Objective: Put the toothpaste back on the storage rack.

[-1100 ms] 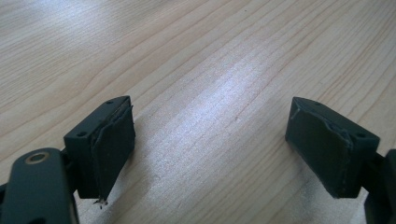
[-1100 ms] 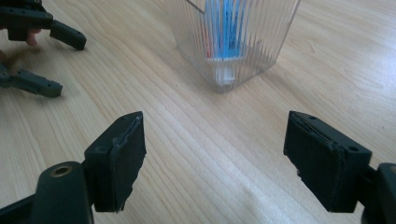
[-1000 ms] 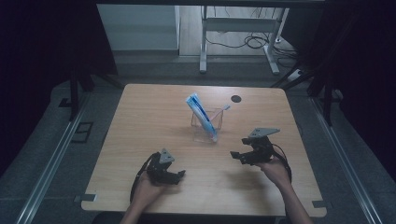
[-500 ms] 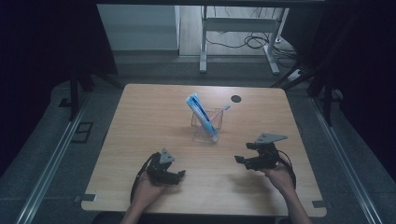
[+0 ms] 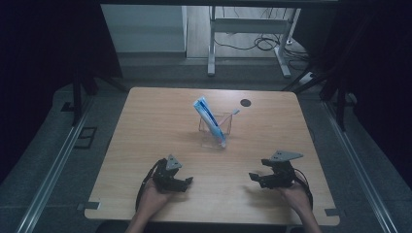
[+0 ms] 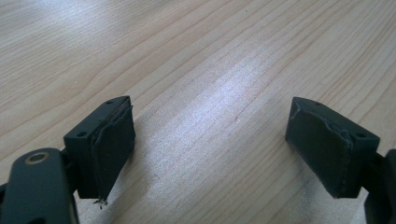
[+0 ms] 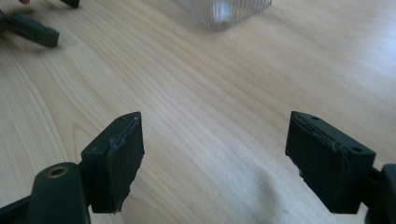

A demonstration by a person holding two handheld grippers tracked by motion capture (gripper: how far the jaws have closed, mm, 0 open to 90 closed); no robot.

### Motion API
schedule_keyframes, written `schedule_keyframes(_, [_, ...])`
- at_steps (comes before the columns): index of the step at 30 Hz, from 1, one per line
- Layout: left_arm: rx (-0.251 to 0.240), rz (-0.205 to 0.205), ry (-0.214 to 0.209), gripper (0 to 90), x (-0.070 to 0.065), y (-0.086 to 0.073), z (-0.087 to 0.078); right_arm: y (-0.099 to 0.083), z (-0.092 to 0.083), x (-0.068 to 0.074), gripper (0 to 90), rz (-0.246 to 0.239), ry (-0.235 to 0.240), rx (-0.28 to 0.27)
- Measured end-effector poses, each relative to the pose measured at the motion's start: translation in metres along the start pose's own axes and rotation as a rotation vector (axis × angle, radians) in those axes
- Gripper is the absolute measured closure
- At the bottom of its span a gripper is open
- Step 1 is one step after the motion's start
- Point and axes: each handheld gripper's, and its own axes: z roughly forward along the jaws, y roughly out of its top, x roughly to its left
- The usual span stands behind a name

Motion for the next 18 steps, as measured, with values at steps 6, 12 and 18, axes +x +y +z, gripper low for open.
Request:
schedule_keyframes(6, [0.0,-0.001,0.0,15.9,0.0,0.0,0.0,-0.012,0.002,-0.001,18.7,0.011,-0.01,0.009])
schedule_keyframes(12, [0.0,0.003,0.0,15.9,0.0,0.0,0.0,-0.019,0.006,0.0,18.2,0.011,-0.021,0.019])
schedule_keyframes(18, [0.0,0.003,0.001,15.9,0.0,0.0,0.0,-0.024,0.011,0.002,17.0,-0.018,-0.044,0.046])
